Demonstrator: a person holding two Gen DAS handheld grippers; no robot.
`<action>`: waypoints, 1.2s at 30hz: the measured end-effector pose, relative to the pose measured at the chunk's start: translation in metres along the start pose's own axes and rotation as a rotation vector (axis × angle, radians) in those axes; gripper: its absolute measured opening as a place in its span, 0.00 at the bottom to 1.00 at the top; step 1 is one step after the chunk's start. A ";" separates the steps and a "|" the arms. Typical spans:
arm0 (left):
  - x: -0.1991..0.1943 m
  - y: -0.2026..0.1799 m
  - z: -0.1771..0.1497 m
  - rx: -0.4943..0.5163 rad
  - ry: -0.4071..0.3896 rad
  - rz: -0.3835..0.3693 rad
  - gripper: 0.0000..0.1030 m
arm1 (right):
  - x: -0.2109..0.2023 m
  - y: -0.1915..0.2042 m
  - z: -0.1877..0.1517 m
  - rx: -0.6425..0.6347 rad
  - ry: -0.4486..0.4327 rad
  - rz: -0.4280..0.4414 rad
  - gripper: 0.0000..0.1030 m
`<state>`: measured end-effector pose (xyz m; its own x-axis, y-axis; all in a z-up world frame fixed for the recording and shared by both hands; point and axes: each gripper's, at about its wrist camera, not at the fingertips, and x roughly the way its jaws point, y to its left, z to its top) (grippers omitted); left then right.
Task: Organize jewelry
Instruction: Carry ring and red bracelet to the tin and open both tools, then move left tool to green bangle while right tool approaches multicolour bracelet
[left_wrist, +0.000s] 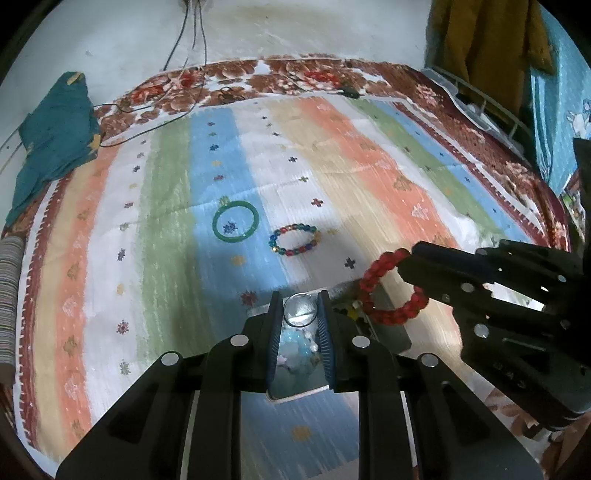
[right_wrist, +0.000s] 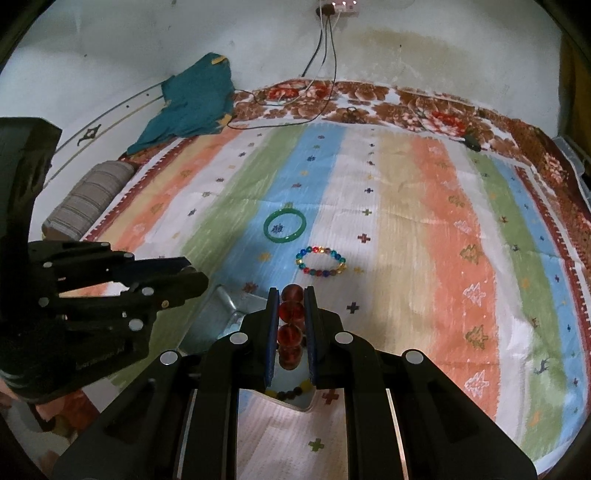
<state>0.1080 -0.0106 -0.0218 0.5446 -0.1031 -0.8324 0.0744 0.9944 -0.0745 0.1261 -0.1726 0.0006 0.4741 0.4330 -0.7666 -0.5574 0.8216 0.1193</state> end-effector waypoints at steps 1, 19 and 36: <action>0.001 -0.001 -0.001 0.000 0.005 0.003 0.18 | 0.000 -0.001 -0.001 0.006 0.001 -0.001 0.14; 0.010 0.019 0.002 -0.080 0.032 0.065 0.51 | 0.016 -0.027 -0.001 0.053 0.049 -0.093 0.43; 0.024 0.050 0.013 -0.188 0.029 0.129 0.61 | 0.029 -0.039 0.010 0.084 0.052 -0.113 0.63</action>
<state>0.1353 0.0366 -0.0386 0.5150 0.0234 -0.8568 -0.1530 0.9861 -0.0651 0.1682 -0.1882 -0.0199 0.4936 0.3179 -0.8095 -0.4427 0.8930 0.0808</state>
